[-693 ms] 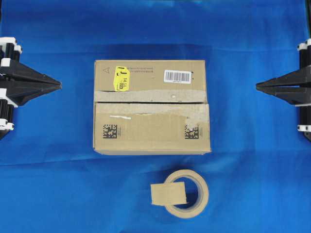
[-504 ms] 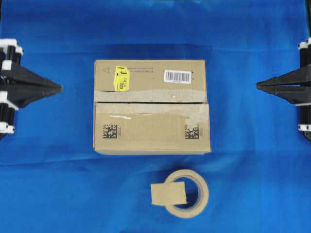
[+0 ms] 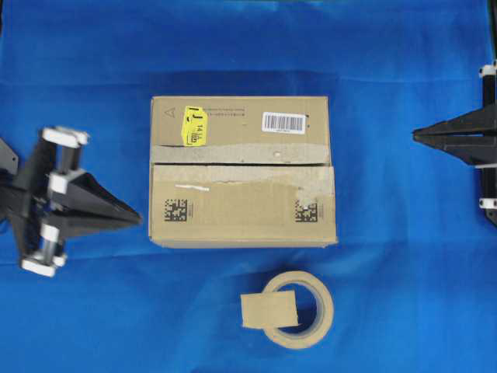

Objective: Apply tape along the seams of the closed cardboard box to seal it securely.
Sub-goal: 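Move the left gripper down toward the brown tape roll's loose tab, then pinch the loose tape tab with the left gripper, then pull the tape tab up onto the box's center seam with the left gripper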

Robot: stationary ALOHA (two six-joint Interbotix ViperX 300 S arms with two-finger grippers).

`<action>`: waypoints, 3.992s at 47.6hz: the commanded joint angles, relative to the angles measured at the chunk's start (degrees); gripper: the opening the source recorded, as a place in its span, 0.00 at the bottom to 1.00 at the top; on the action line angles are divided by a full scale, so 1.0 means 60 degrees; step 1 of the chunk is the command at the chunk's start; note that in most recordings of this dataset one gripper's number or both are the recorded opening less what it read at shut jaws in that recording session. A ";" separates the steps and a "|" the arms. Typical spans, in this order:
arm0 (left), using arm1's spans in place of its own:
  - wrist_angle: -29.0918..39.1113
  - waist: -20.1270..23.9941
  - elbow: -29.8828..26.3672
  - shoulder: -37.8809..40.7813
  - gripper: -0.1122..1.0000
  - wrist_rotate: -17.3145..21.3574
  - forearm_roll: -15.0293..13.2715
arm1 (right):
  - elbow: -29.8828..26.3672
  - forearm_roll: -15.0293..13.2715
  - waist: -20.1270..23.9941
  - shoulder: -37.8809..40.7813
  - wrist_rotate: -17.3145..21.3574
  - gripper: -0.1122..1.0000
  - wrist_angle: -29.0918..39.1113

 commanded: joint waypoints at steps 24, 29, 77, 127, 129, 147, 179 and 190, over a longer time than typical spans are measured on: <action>0.1567 -0.1113 -0.2915 0.4688 0.76 0.4658 -0.0029 | -0.0234 -0.0278 0.0015 0.0029 -0.0117 0.10 -0.0044; 0.1699 -0.1128 -0.3296 0.5405 0.64 0.6387 -0.0029 | -0.0234 -0.0425 0.0015 0.0029 -0.0117 0.10 -0.0029; 0.2490 -0.1025 -0.4951 0.7471 0.37 0.8057 -0.0117 | -0.0190 -0.0820 0.0015 0.0088 -0.0103 0.10 0.0352; 0.3208 0.0220 -0.5288 0.4526 0.10 1.0093 -0.0088 | -0.0190 -0.0820 0.0029 0.0308 0.0073 0.10 0.0278; 0.3208 0.0498 -0.5273 0.4438 0.10 1.0225 -0.0088 | -0.0190 -0.0820 0.0044 0.0381 0.0073 0.10 0.0190; 0.3237 0.1948 -0.4922 0.4058 0.10 1.0283 -0.0088 | -0.0190 -0.0820 0.0044 0.0923 0.0073 0.10 -0.0015; 0.3296 0.2651 -0.3398 0.3662 0.10 0.9873 -0.0103 | -0.0161 -0.0820 0.0044 0.1597 0.0029 0.10 -0.0264; 0.3369 0.2754 -0.3135 0.3472 0.10 0.9888 -0.0088 | -0.0176 -0.0806 0.0044 0.1860 0.0015 0.10 -0.0527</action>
